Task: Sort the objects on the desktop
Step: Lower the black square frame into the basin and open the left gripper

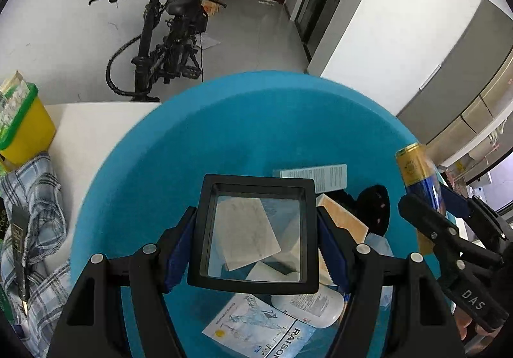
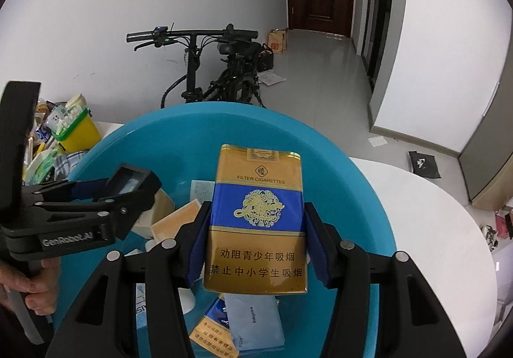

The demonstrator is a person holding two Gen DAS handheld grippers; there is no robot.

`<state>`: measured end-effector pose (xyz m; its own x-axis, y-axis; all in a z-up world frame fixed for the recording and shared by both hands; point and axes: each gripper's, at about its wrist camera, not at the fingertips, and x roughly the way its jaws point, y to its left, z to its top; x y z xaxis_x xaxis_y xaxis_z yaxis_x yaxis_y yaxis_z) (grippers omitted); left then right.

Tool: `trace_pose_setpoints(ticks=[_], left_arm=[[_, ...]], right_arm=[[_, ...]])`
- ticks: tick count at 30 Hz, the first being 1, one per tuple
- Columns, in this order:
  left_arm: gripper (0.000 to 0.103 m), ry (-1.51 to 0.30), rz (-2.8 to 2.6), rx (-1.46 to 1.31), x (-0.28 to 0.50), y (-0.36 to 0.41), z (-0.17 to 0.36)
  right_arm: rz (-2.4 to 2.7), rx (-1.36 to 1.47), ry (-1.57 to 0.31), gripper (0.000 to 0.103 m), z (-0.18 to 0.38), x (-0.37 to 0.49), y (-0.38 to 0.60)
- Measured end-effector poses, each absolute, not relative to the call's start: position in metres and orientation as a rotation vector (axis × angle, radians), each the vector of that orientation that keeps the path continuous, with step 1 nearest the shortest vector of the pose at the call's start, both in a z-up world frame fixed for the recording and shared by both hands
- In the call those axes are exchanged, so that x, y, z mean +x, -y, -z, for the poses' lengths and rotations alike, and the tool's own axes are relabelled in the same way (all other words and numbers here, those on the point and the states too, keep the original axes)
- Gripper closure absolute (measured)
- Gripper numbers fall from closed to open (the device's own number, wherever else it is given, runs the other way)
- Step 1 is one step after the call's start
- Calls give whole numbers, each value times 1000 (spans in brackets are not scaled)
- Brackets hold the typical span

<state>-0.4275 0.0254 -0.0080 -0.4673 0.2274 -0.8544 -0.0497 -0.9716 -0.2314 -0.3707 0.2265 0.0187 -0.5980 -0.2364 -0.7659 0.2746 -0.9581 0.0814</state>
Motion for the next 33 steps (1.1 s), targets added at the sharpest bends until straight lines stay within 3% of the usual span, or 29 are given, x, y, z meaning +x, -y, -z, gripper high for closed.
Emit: trace_pose_setpoints(ticks=[8, 10, 15, 23, 33], left_arm=[[29, 264, -2527, -1545, -428, -29, 11], [22, 255, -2549, -1525, -427, -29, 8], [18, 189, -2639, -1446, -421, -30, -7], [17, 10, -2778, -1309, -409, -35, -29], [17, 46, -2755, -1321, -409, -34, -29]], right_arm=[[2582, 1233, -70, 50, -19, -372, -227], [2582, 1235, -75, 50, -19, -372, -227], [2581, 1253, -113, 50, -17, -373, -224], [2557, 1323, -152, 50, -7, -378, -225], [2533, 1354, -172, 49, -1, -378, -225]])
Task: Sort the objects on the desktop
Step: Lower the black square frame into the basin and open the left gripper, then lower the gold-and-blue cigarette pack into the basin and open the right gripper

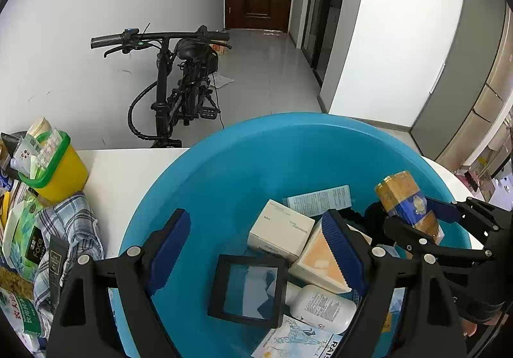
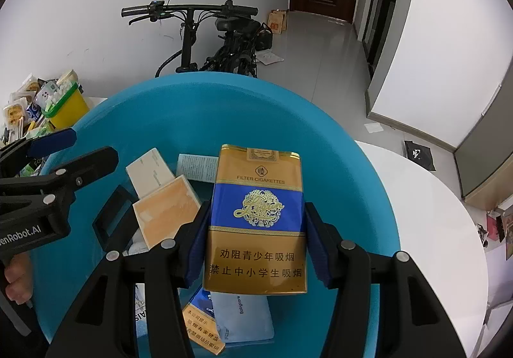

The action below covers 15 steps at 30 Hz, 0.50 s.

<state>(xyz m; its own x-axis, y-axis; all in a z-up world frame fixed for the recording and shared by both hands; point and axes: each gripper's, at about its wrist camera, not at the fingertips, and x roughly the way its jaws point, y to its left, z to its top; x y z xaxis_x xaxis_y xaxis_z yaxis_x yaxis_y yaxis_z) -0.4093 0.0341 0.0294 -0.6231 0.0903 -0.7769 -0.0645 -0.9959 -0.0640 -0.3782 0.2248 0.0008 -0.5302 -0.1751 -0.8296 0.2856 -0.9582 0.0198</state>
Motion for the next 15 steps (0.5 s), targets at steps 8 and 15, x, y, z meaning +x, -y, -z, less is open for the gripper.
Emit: trace_pose_setpoints(ticks=[8, 15], left_arm=[[17, 60, -2755, -1322, -408, -33, -30], [17, 46, -2747, -1311, -406, -36, -31]], right_arm=[[2541, 1359, -185, 48, -1, -378, -226], [2543, 1358, -180, 41, -2, -377, -227]])
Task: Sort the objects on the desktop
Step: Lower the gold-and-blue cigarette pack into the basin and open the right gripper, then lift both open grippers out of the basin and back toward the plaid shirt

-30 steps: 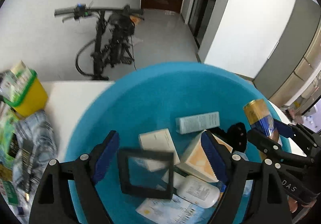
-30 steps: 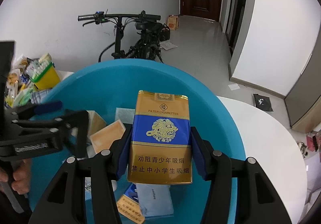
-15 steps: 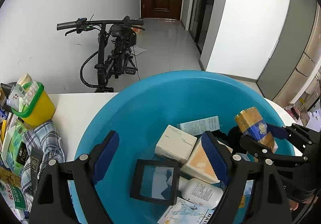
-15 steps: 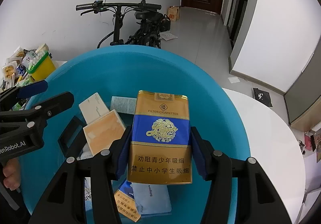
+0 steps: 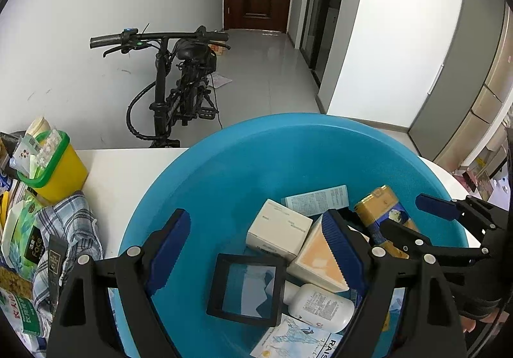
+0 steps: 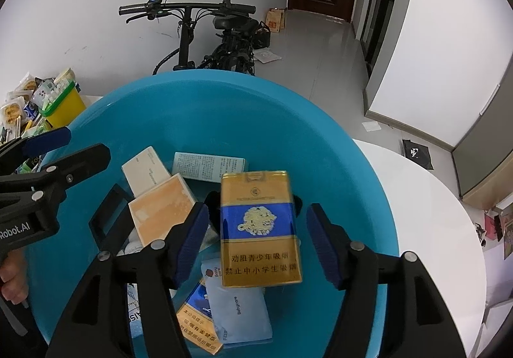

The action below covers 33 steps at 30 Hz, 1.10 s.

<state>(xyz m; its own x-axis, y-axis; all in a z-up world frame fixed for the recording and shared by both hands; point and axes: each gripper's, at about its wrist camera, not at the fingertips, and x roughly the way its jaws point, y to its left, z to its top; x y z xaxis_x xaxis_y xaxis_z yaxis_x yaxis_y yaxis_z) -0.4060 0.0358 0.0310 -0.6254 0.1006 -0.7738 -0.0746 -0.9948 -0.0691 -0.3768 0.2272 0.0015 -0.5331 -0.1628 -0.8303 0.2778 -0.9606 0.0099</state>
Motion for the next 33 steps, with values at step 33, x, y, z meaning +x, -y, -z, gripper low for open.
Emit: trace_pose_setpoints(ticks=[33], left_arm=[[0, 87, -3042, -443, -325, -21, -123]], right_arm=[[2983, 369, -7, 0, -113, -300, -247]])
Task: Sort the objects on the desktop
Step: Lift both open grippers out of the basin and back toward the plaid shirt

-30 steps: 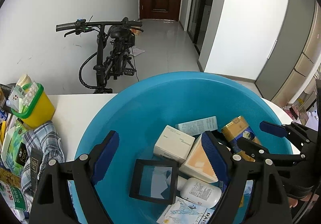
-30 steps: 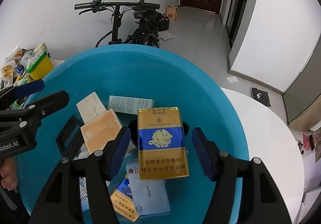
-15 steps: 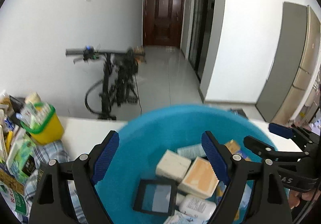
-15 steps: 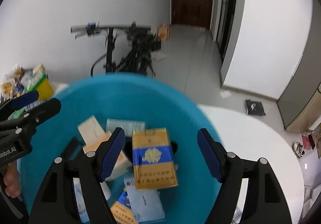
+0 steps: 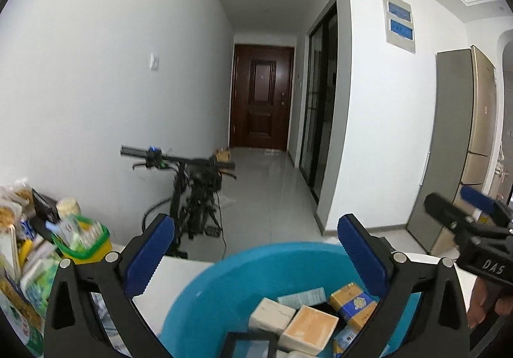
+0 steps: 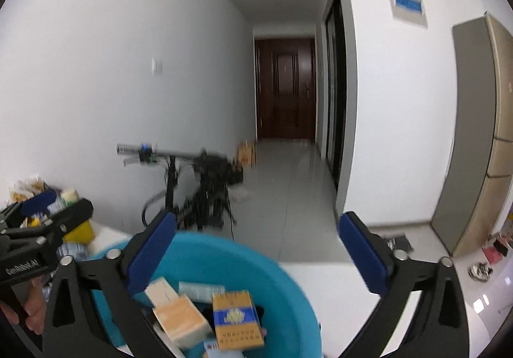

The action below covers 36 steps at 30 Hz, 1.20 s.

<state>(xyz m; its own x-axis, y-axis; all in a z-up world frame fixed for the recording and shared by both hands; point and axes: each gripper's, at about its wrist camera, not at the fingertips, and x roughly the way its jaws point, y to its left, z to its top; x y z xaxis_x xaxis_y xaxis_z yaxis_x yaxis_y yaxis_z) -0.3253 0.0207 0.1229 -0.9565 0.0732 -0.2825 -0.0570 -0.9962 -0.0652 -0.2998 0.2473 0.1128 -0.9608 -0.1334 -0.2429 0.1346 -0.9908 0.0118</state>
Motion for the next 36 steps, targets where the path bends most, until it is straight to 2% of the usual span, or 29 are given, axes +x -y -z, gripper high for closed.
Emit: trace_pose_setpoints(ticks=[6, 24, 36], left_arm=[[0, 104, -3047, -364, -313, -17, -136], [0, 106, -3028, -351, -302, -20, -144], [0, 69, -3022, -357, -271, -24, -155]], right_arm=[[3021, 254, -65, 0, -123, -291, -238], [3012, 303, 11, 0, -120, -281, -249], [3001, 328, -18, 0, -134, -254, -248]])
